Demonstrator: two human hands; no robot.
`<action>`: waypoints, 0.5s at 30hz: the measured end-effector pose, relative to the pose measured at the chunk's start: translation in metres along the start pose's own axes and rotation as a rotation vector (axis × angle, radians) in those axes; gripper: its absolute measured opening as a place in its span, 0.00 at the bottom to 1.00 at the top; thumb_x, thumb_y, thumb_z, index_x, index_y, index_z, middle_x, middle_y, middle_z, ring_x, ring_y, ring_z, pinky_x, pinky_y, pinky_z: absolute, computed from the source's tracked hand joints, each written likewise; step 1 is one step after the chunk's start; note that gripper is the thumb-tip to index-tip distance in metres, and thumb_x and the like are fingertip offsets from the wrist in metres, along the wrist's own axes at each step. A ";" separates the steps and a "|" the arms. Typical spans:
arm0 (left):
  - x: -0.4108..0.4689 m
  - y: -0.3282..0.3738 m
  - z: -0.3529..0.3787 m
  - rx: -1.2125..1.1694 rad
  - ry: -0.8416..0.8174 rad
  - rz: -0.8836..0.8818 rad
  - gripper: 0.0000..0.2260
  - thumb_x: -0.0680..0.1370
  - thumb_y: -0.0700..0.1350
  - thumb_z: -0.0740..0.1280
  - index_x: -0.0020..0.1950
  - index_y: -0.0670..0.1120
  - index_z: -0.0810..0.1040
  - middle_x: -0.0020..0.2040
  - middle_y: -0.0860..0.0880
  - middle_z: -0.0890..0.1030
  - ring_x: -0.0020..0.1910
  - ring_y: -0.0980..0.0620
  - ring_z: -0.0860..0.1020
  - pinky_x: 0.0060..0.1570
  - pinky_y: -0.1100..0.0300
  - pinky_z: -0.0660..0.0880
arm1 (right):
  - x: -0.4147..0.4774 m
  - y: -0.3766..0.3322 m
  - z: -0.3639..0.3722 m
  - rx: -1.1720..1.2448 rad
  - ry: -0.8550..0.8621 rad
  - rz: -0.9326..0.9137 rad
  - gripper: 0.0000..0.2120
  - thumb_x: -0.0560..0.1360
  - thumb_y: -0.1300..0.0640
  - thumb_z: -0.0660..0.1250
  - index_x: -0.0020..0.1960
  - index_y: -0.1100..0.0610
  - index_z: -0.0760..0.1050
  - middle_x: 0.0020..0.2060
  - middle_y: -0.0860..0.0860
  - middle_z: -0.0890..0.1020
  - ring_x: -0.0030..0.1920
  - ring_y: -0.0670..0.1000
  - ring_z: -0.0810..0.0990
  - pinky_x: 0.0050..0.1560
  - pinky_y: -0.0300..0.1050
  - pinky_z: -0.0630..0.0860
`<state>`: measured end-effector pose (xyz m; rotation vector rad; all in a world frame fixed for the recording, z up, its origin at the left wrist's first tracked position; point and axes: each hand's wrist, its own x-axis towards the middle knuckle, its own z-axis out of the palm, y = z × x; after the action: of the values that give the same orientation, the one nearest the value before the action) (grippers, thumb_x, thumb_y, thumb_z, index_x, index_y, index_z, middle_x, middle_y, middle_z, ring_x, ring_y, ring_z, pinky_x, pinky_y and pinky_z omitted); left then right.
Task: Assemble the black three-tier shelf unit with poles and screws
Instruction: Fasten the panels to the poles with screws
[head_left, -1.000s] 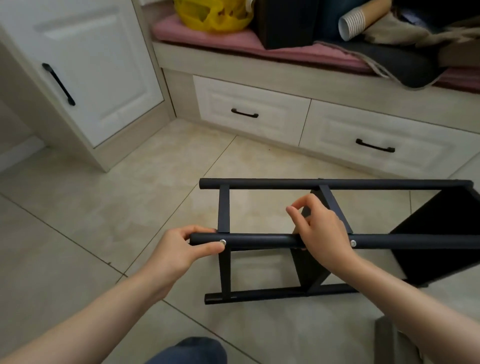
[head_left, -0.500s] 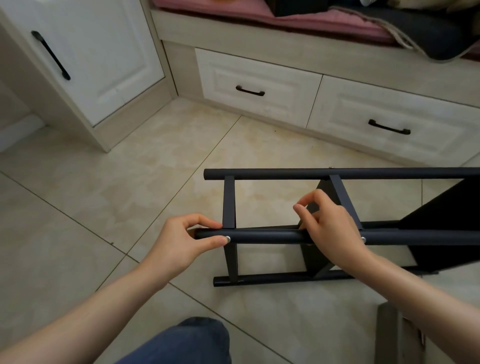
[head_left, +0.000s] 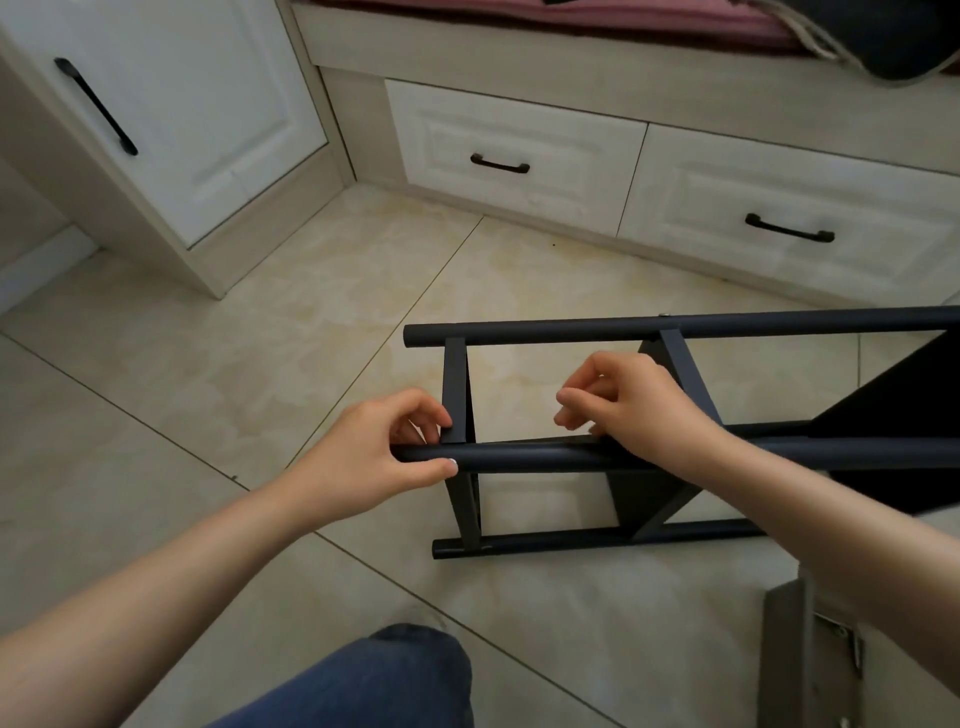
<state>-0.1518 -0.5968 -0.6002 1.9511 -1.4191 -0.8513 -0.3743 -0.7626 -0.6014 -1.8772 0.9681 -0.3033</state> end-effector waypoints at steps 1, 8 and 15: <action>0.002 0.000 -0.002 0.006 -0.011 0.008 0.15 0.67 0.50 0.81 0.49 0.57 0.79 0.43 0.60 0.81 0.43 0.54 0.81 0.50 0.50 0.80 | 0.004 -0.002 0.000 0.000 -0.043 -0.013 0.04 0.78 0.54 0.69 0.48 0.54 0.78 0.37 0.44 0.86 0.42 0.41 0.85 0.49 0.46 0.82; 0.014 -0.010 -0.012 0.220 -0.053 0.242 0.16 0.69 0.64 0.73 0.53 0.60 0.78 0.67 0.66 0.70 0.68 0.59 0.71 0.65 0.66 0.68 | 0.049 -0.009 0.021 0.008 -0.276 -0.050 0.01 0.76 0.55 0.72 0.47 0.52 0.82 0.40 0.46 0.87 0.44 0.44 0.84 0.43 0.37 0.81; 0.017 -0.017 -0.004 0.318 -0.162 0.403 0.25 0.80 0.56 0.65 0.77 0.55 0.69 0.81 0.61 0.60 0.82 0.54 0.51 0.79 0.56 0.55 | 0.081 -0.004 0.044 -0.183 -0.677 0.087 0.05 0.78 0.55 0.69 0.50 0.54 0.83 0.41 0.47 0.86 0.36 0.41 0.80 0.35 0.30 0.75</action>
<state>-0.1349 -0.6079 -0.6134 1.7428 -2.0608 -0.6353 -0.2943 -0.7923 -0.6358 -1.8944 0.6154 0.4671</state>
